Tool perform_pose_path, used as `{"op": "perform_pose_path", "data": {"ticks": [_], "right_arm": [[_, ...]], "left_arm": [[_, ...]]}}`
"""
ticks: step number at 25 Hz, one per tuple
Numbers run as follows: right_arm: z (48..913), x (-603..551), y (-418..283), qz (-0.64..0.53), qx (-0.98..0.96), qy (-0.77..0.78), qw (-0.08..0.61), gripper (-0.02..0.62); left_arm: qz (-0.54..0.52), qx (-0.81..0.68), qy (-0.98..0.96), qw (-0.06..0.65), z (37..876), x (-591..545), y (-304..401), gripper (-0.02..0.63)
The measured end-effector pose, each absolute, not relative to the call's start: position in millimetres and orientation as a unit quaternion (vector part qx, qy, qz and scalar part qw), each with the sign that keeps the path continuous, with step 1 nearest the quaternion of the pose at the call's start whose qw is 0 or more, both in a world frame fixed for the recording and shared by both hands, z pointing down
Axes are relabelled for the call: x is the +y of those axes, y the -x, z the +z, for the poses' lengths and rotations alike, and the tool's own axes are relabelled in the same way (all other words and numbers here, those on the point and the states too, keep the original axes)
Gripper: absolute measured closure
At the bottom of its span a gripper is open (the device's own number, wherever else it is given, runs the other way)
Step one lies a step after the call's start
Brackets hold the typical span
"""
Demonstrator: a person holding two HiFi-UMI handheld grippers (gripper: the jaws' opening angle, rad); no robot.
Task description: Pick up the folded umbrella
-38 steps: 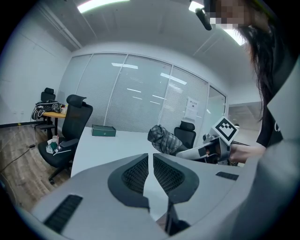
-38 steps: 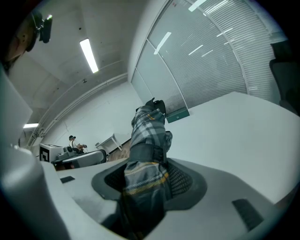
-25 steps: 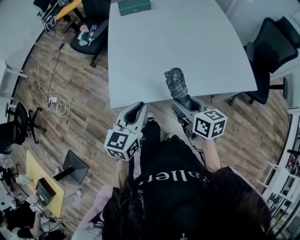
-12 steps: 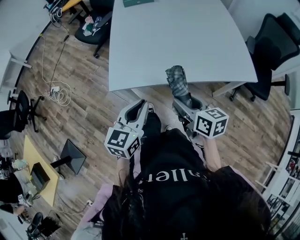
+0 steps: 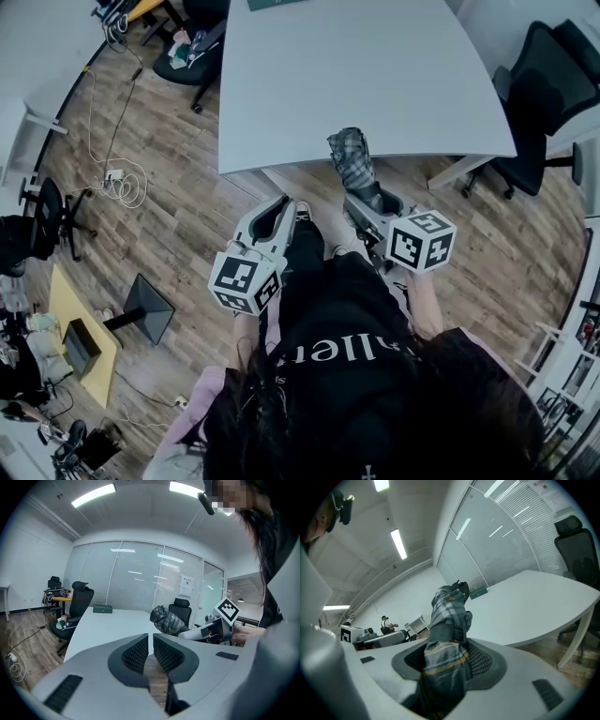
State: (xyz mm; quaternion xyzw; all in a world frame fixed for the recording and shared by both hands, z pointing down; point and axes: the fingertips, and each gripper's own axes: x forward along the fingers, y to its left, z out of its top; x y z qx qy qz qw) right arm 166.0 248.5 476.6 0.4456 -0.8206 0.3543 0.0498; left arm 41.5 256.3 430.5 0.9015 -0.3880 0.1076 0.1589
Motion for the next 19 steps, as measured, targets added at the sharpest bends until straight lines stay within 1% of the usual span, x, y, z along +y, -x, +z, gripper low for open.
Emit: {"op": "perform_pose_path", "data": {"ticks": [19], "right_arm": [[477.4,250.2,-156.7,0.351,-0.824,-0.439,0.066,0.374]], "left_arm": [[0.096,-0.402,-0.897,0.155,423.7,260.8,-33.8,0.572]]}}
